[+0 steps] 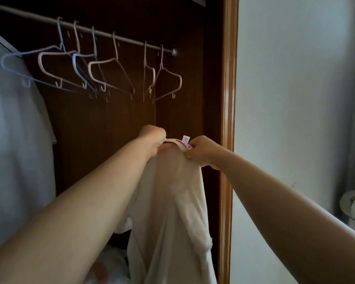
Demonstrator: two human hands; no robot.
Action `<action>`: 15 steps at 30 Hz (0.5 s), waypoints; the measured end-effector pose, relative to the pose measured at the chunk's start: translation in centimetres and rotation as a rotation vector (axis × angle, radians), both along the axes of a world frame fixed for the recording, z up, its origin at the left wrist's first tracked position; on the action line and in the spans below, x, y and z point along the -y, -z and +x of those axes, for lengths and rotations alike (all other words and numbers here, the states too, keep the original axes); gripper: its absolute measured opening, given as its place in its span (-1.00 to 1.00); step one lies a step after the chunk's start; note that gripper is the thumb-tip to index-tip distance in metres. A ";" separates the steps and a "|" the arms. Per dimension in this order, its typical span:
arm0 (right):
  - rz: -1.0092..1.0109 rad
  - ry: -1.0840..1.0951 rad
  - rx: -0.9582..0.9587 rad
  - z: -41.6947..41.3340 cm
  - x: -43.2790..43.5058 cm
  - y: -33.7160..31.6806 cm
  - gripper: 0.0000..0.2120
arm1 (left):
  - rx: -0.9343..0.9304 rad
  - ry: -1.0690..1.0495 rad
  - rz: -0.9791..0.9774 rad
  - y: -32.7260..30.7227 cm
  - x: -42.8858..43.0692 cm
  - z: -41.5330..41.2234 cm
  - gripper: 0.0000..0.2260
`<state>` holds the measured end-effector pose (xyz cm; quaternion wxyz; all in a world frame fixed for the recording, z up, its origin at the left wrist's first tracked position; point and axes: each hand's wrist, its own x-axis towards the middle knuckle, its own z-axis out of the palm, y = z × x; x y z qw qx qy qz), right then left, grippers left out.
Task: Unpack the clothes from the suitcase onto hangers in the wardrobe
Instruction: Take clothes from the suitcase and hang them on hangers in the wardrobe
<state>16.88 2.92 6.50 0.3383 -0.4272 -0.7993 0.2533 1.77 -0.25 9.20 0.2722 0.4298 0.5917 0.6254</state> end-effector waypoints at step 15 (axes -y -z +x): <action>-0.061 -0.086 -0.168 -7.1 -6.7 -3.6 -0.72 | -0.505 -0.003 0.021 -2.8 -2.9 -10.0 -0.86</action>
